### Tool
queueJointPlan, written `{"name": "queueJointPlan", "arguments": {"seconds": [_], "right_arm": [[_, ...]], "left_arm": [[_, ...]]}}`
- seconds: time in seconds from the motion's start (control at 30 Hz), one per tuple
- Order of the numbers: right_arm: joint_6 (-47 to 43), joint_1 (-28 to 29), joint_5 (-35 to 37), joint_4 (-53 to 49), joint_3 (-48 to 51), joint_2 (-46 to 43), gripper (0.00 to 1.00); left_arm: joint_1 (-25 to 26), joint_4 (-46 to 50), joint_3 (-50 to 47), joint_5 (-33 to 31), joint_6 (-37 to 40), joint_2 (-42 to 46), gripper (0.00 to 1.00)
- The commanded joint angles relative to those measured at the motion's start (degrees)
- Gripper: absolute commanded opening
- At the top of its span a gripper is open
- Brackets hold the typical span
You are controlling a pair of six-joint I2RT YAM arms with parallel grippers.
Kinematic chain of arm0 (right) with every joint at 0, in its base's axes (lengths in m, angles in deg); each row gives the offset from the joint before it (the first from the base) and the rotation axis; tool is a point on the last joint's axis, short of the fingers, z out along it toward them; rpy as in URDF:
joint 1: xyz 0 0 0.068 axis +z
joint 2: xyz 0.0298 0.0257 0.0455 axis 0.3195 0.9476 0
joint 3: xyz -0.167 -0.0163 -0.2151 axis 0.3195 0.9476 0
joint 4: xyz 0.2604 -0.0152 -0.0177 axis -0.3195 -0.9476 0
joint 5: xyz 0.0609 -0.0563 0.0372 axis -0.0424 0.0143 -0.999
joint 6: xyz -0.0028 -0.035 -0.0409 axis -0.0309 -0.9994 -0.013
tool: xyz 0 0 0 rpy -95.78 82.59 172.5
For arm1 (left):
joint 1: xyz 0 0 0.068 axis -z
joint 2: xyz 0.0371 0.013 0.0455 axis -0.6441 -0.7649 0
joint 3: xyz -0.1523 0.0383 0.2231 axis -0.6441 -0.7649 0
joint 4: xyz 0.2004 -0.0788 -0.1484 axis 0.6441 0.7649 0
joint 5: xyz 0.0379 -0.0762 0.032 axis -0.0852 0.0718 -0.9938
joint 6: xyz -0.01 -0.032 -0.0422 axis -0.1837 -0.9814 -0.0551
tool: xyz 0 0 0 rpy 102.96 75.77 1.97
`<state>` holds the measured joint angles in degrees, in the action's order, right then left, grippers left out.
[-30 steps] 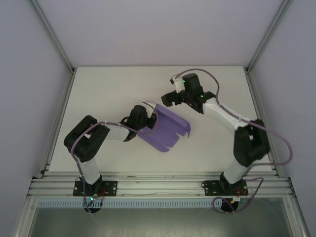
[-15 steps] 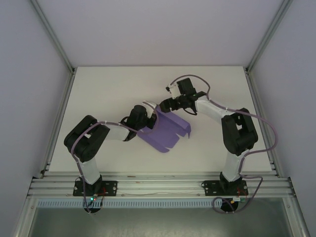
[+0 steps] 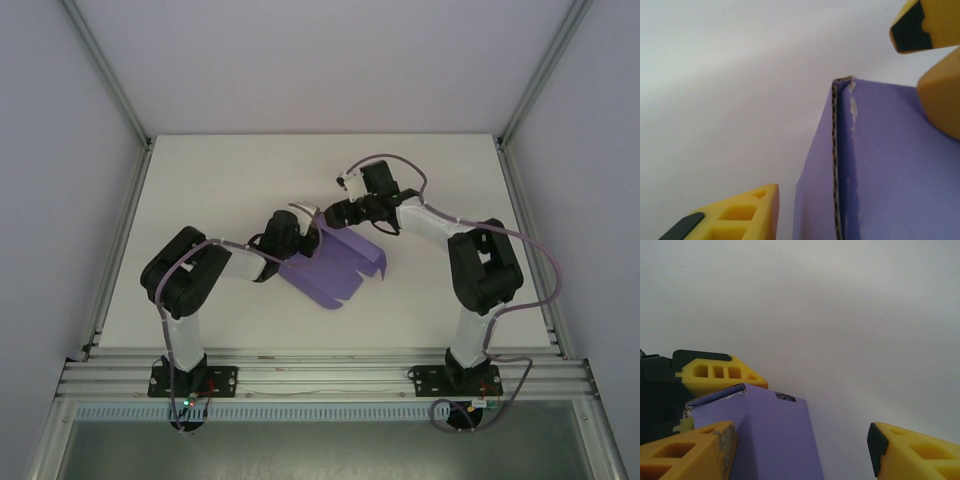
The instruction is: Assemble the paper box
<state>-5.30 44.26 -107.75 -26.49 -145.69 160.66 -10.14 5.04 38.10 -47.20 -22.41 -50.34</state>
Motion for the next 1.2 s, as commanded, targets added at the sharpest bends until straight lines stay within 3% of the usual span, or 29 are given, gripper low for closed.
{"name": "queueJointPlan", "arguments": {"seconds": [0.0,0.17,0.23,0.3,0.4,0.5,0.57,0.73,0.9,1.03,1.17], "right_arm": [[-1.26,-0.53,1.38,-9.38,0.80,4.61,0.69],[-1.72,-0.78,-0.07,-11.53,-0.45,5.93,0.69],[-1.49,-0.94,-0.75,-11.82,-0.73,6.24,0.69],[-1.24,-0.85,-1.28,-13.00,-1.52,6.38,0.69],[0.03,-0.88,-1.49,-12.53,-1.13,6.01,0.70],[3.04,-0.93,-0.21,-10.64,-0.36,4.31,0.74],[5.28,-1.04,1.70,-9.06,0.14,1.36,0.80],[10.90,-1.27,15.76,-3.00,4.07,-11.11,1.00],[12.34,-1.24,29.88,-1.57,9.50,-23.63,1.00],[10.40,-1.24,28.70,-3.81,13.17,-29.93,1.00],[11.13,-1.06,25.67,-2.07,17.36,-30.38,1.00]], "left_arm": [[-0.42,-3.86,1.82,2.08,0.19,-0.98,0.28],[-0.67,-6.22,2.99,1.05,-1.63,-3.89,0.22],[-0.77,-4.69,4.41,0.04,-2.20,-5.21,0.16],[-0.69,-2.28,5.48,-2.84,-3.35,-5.64,0.00],[-0.61,-2.99,4.02,-6.92,-5.33,-4.90,0.00],[-0.60,2.27,4.56,-9.60,-7.58,-3.33,0.00],[-0.64,4.92,3.93,-9.43,-9.45,-1.69,0.00],[-0.60,11.86,2.17,-13.14,-14.65,5.59,0.00],[-0.51,23.33,4.31,-17.69,-19.52,7.72,0.00],[-0.51,26.42,4.10,-16.96,-23.87,8.67,0.00],[-0.35,26.86,4.11,-15.96,-25.69,9.11,0.00]]}}
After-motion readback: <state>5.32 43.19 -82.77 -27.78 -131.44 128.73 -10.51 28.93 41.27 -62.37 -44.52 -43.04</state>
